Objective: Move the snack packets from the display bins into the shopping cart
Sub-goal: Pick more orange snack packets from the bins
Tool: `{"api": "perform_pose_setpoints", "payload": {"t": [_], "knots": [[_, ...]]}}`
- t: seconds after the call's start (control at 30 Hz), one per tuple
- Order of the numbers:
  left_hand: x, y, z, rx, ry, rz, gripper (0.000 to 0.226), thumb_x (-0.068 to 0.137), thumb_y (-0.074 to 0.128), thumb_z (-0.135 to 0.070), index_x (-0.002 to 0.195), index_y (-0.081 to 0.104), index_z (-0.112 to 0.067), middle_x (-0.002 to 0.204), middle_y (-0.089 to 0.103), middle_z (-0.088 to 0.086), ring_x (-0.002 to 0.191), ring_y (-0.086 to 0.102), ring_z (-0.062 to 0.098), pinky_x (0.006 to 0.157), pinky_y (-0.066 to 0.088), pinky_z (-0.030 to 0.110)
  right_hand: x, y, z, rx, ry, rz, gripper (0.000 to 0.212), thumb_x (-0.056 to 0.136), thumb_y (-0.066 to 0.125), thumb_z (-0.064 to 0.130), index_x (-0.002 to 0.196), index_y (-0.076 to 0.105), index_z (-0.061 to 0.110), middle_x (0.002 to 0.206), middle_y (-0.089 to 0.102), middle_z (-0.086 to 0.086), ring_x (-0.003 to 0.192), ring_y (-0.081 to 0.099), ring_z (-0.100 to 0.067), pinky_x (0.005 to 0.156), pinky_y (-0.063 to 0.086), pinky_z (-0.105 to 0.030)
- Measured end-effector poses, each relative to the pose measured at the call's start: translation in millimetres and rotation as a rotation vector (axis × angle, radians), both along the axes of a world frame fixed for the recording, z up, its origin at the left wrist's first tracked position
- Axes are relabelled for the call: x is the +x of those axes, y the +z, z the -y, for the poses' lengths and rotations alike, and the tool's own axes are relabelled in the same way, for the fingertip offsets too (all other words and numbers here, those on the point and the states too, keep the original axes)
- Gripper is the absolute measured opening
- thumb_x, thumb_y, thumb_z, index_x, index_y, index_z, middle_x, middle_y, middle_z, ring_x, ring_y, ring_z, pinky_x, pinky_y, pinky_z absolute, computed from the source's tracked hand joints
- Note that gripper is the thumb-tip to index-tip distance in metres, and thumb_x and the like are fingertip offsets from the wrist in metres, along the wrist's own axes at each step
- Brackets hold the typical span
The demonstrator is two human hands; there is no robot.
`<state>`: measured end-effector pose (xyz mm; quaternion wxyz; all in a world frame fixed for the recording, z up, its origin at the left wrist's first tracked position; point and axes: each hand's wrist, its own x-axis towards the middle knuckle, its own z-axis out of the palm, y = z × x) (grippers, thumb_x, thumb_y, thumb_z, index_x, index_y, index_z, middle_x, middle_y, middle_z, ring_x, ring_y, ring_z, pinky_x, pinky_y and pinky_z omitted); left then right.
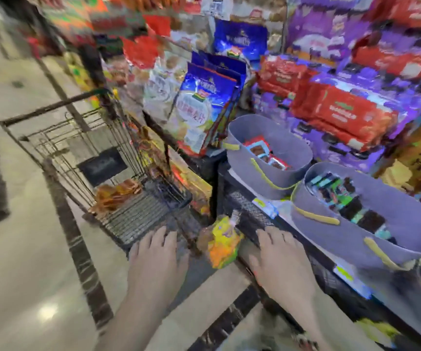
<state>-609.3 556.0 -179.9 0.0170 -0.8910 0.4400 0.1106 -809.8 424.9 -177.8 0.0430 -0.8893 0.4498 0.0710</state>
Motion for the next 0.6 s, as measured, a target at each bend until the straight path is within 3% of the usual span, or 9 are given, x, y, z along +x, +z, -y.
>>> {"api": "perform_pose_setpoints", "payload": {"t": [0.1,0.6], "knots": [[36,-9,-25,0.021,0.101,-0.020,0.062,0.106,0.039,-0.059,0.161,0.034,-0.031,0.173,0.027,-0.008,0.158,0.026,0.019,0.128,0.025,0.040,49,-9,-6,0.028,0.124,-0.043,0.062,0.100,0.043,0.054,0.153,0.028,0.026,0.154,0.036,0.002,0.140,0.037,-0.024,0.114,0.032,-0.039],[185,-37,-32,0.064,0.604,-0.051,0.059,0.104,0.046,-0.058,0.158,0.040,-0.034,0.168,0.037,-0.007,0.153,0.035,0.021,0.123,0.031,0.040,300,-53,53,0.184,0.588,-0.076,0.061,0.104,0.041,0.052,0.155,0.031,0.022,0.157,0.036,-0.001,0.140,0.038,-0.026,0.115,0.032,-0.039]]}}
